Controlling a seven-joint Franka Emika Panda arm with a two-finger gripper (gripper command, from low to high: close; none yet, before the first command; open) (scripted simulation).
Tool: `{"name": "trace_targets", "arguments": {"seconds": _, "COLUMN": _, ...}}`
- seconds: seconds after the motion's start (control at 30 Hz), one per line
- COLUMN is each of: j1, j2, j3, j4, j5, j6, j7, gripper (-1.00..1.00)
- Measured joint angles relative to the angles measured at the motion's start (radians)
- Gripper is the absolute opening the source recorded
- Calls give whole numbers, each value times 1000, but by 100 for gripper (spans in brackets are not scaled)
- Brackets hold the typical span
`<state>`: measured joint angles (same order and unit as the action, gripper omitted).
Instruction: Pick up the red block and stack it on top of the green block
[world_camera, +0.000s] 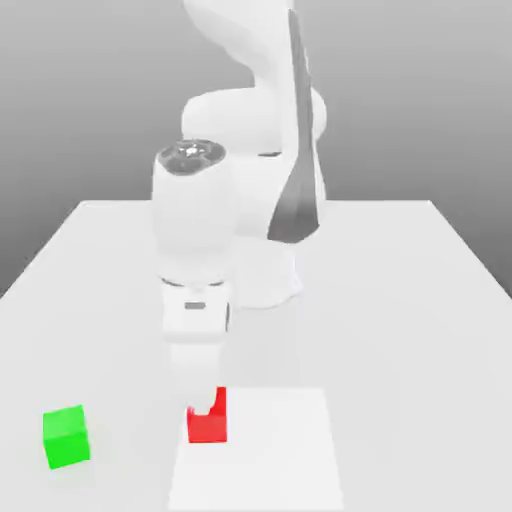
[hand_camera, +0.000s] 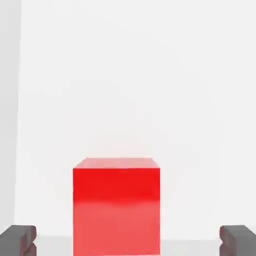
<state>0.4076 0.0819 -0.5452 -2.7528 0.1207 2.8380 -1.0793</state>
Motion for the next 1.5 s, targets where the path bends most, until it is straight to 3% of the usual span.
{"name": "trace_targets", "arguments": {"seconds": 0.33, "j1": -152, "j2": 170, "j3": 220, "j4": 29, "j5": 294, "j6": 115, "j7": -215, "gripper": 0}}
{"name": "trace_targets", "arguments": {"seconds": 0.37, "j1": -180, "j2": 186, "j3": 253, "j4": 31, "j5": 315, "j6": 128, "j7": -230, "gripper": -100}}
{"name": "trace_targets", "arguments": {"seconds": 0.6, "j1": -184, "j2": 189, "j3": 259, "j4": 31, "j5": 322, "j6": 129, "j7": -235, "gripper": -100}}
{"name": "trace_targets", "arguments": {"seconds": 0.87, "j1": -70, "j2": 58, "j3": 88, "j4": 12, "j5": 85, "j6": 40, "j7": -64, "gripper": -100}}
{"name": "trace_targets", "arguments": {"seconds": 1.17, "j1": -63, "j2": -62, "j3": 32, "j4": -14, "j5": -98, "j6": -53, "j7": 74, "gripper": -100}}
{"name": "trace_targets", "arguments": {"seconds": 1.33, "j1": -173, "j2": -29, "j3": -37, "j4": 93, "j5": -84, "j6": -140, "j7": 84, "gripper": -100}}
{"name": "trace_targets", "arguments": {"seconds": 1.5, "j1": -276, "j2": 23, "j3": -81, "j4": 219, "j5": -11, "j6": -225, "j7": 52, "gripper": -100}}
